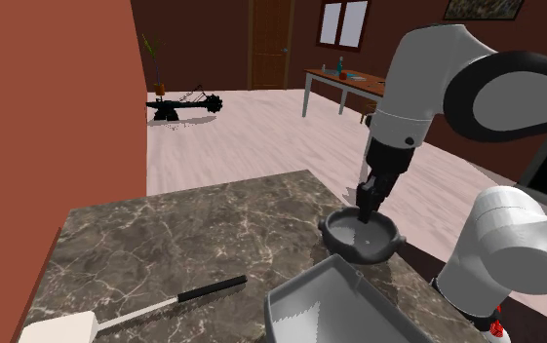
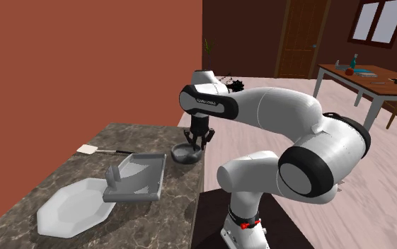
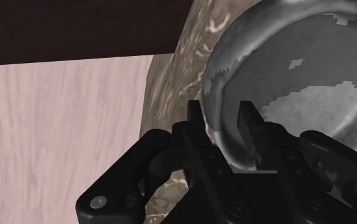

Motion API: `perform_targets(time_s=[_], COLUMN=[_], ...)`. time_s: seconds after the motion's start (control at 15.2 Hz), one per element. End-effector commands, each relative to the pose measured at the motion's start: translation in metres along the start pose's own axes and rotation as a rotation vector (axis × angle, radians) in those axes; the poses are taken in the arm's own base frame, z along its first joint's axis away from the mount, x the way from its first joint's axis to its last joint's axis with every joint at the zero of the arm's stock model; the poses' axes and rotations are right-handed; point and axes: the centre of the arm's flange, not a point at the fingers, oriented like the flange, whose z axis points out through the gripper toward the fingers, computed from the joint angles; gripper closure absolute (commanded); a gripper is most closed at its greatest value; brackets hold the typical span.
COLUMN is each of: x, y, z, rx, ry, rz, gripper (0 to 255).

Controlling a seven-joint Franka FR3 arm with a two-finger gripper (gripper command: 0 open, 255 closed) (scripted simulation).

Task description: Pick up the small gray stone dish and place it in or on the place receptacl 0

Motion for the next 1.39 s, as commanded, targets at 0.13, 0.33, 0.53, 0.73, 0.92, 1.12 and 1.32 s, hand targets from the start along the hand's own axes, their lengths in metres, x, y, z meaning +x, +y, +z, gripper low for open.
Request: perform_targets(time_s=[0.13,0.33,0.53,0.73,0.92,1.12,1.32], x=[0.0,0.0,0.0,-0.001,-0.001,-0.001,-0.001], y=[-0.001,-0.002,-0.003,-0.004,-0.004,-0.005,-0.006], z=[-0.02,-0.036,-0.051,-0.067,-0.083,-0.099,-0.115], rx=[0.0,0.0,0.0,0.0,0.0,0.0,0.0], ry=[0.0,0.0,0.0,0.0,0.0,0.0,0.0], rz=[0.0,0.0,0.0,0.0,0.0,0.0,0.0], gripper=[255,255,255,255,255,255,255])
